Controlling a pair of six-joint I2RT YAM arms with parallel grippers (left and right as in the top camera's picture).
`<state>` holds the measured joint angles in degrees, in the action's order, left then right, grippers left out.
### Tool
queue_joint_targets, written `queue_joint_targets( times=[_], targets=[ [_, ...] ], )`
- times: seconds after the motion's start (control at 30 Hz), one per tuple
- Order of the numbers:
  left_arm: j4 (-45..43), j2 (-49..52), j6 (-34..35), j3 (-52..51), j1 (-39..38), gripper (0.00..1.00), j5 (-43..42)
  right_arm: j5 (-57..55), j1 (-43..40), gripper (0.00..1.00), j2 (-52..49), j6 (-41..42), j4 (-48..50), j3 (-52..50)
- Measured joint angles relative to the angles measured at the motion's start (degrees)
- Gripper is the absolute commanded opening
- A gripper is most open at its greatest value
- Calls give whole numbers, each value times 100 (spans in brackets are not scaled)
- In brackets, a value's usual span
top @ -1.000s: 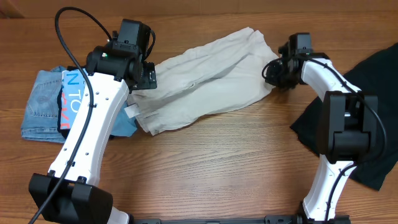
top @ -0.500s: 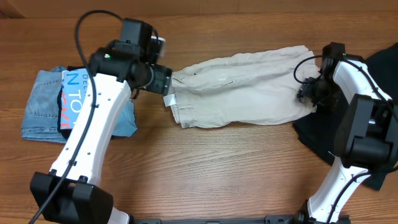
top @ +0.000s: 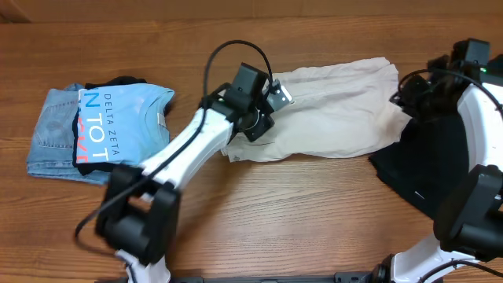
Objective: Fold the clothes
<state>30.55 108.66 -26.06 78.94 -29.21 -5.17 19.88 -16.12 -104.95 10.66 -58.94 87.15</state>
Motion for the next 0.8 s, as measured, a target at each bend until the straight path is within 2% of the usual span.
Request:
queue_joint_targets(
  times=[0.07, 0.1, 0.17, 0.2, 0.27, 0.3, 0.37, 0.6, 0.7, 0.8],
  targets=[
    [-439, 433, 46, -79, 11, 7, 260, 149, 144, 40, 0, -74, 85, -7],
    [-975, 669, 190, -122, 9, 14, 662, 210, 219, 39, 0, -122, 136, -7],
    [-1740, 870, 719, -175, 28, 18, 1574, 278, 389, 39, 0, -203, 304, -13],
    [-2024, 896, 1191, -155, 72, 20, 2144, 297, 487, 39, 0, -236, 442, -15],
    [-1823, 896, 1845, 57, 254, 27, 2787, 328, 664, 37, 0, -269, 734, -48],
    [-1351, 896, 2114, 275, 400, 33, 2863, 339, 767, 34, -4, -282, 905, -72],
    [-675, 896, 2365, 667, 621, 41, 2708, 358, 933, 26, -70, -289, 1143, -149],
    [142, 894, 2446, 1014, 629, 43, 1357, 363, 1014, 4, -1071, 31, 2098, -463],
    [201, 894, 2369, 870, 516, 42, 999, 101, 1016, 4, -1657, 136, 2251, -542],
    [238, 894, 2238, 466, 490, 35, 848, -286, 1008, 4, -1707, 232, 2337, -514]
  ],
)
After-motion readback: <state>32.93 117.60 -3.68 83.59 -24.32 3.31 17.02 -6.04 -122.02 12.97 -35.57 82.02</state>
